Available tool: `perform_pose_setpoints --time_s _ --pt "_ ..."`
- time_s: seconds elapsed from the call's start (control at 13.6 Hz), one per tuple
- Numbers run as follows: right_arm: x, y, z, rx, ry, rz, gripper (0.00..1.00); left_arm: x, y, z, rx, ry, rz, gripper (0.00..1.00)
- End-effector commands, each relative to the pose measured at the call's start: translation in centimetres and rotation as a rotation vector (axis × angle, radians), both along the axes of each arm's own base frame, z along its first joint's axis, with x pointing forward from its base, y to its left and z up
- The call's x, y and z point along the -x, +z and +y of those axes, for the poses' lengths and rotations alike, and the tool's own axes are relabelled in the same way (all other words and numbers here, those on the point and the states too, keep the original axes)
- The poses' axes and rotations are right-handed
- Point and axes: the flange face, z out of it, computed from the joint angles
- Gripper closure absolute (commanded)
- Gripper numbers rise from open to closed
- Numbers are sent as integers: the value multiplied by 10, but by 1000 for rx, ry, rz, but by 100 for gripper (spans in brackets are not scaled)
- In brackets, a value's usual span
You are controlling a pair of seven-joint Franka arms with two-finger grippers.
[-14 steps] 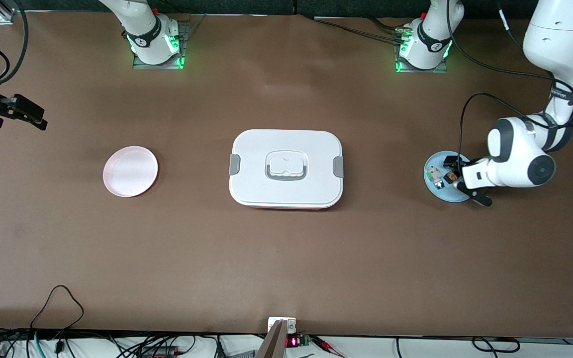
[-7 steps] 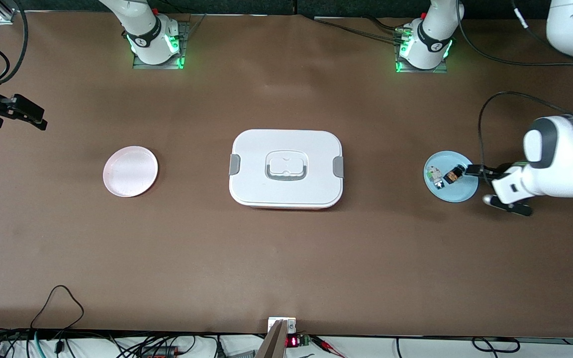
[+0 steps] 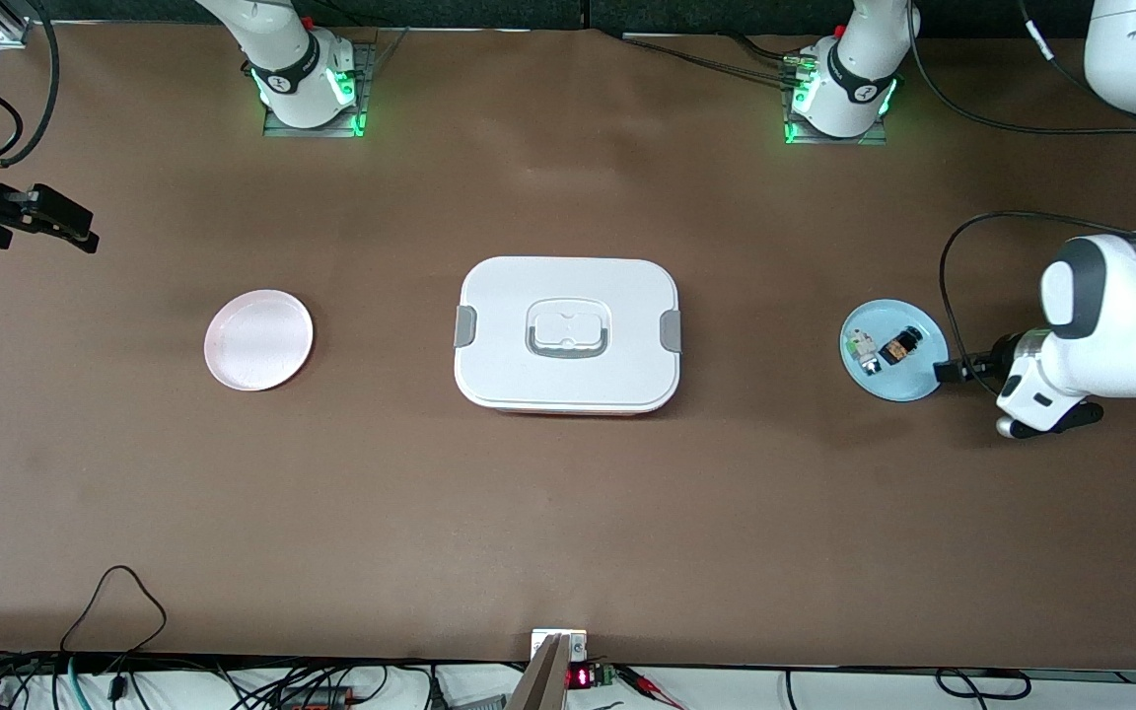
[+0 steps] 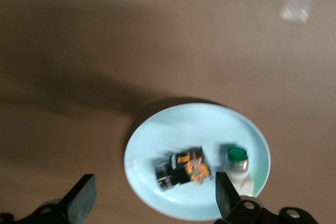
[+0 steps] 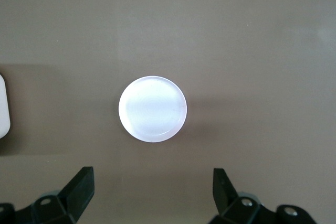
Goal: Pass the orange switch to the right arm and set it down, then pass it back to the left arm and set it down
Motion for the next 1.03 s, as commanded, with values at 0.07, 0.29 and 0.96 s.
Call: perform_pose_setpoints --time_s 0.07,0.29,0.96 --pt "2 0 2 2 4 22 0 20 -33 -24 -70 224 -40 0" --pt "3 2 -3 1 1 17 0 47 -61 -39 -72 262 -53 0" --pt "4 4 -5 0 -1 14 0 55 -56 -35 -76 240 -51 0"
